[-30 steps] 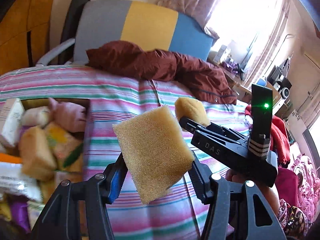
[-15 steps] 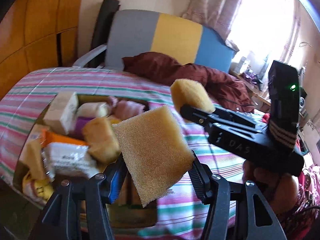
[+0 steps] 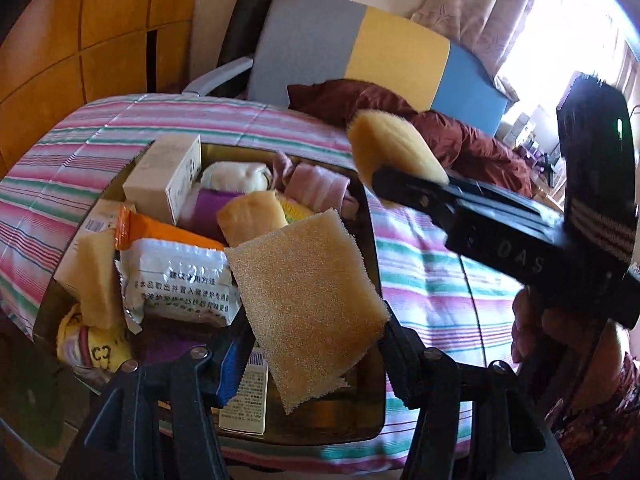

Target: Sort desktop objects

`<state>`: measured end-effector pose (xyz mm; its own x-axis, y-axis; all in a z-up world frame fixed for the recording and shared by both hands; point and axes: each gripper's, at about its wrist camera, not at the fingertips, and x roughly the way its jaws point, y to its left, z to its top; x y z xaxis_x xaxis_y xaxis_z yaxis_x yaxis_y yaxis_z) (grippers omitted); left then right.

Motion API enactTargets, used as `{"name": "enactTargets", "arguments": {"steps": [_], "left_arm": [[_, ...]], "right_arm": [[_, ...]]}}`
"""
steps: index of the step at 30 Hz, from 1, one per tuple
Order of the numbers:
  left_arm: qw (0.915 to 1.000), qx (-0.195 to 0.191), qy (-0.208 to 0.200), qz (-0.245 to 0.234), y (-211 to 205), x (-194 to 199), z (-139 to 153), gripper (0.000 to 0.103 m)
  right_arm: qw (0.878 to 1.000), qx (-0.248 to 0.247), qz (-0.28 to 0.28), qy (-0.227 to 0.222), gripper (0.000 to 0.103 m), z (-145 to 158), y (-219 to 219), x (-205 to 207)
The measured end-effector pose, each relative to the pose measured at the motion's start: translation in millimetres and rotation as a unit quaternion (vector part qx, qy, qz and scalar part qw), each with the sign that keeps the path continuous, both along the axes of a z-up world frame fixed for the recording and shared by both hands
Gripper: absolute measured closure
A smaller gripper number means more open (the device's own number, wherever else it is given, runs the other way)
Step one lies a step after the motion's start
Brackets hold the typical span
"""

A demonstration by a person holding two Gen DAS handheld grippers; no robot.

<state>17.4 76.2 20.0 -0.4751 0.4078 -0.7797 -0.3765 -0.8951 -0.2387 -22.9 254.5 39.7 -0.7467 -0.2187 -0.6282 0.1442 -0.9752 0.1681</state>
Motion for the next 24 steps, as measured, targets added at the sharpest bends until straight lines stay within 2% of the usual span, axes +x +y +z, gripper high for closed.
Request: {"name": "enactTargets", "arguments": {"steps": [4, 7, 10, 12, 13, 16, 19, 24], "left_arm": [[0.9996, -0.015, -0.019, -0.012, 7.7, -3.0, -15.3, 0.042], [0.9991, -0.024, -0.033, -0.014, 11.4, -5.1, -23.4, 0.039], [0.9987, -0.026, -0.041, -0.013, 10.5, -1.1, -23.7, 0.038], [0.9989, -0.023, -0.040, -0.011, 7.8, 0.4, -21.3, 0.037], [0.9990, -0.023, -0.038, -0.009, 6.0, 1.7, -19.5, 0.037], [0.9990, -0.020, -0.039, -0.006, 2.2, 5.1, -17.7, 0.036], [0.9991, 0.002, -0.040, -0.013, -0.5, 6.2, -18.6, 0.038], [0.9995, -0.020, -0.014, -0.021, 10.4, 0.5, -17.1, 0.041]], "right_arm": [[1.000, 0.003, 0.012, -0.012, 0.046, -6.8, -10.5, -16.7], [1.000, 0.006, 0.011, -0.027, 0.041, -16.0, -12.4, -30.7], [0.999, -0.018, 0.009, -0.048, 0.032, -23.3, -7.3, -40.1], [0.998, -0.035, 0.000, -0.043, 0.019, -22.3, -0.3, -35.9], [0.999, -0.039, -0.004, -0.038, 0.017, -20.7, 2.5, -32.9], [0.998, -0.053, -0.019, -0.027, 0.017, -16.1, 13.0, -22.3], [0.996, -0.075, -0.034, -0.019, 0.024, -12.6, 24.1, -12.0], [0.995, -0.087, -0.042, -0.021, 0.029, -12.4, 28.8, -4.1]]}}
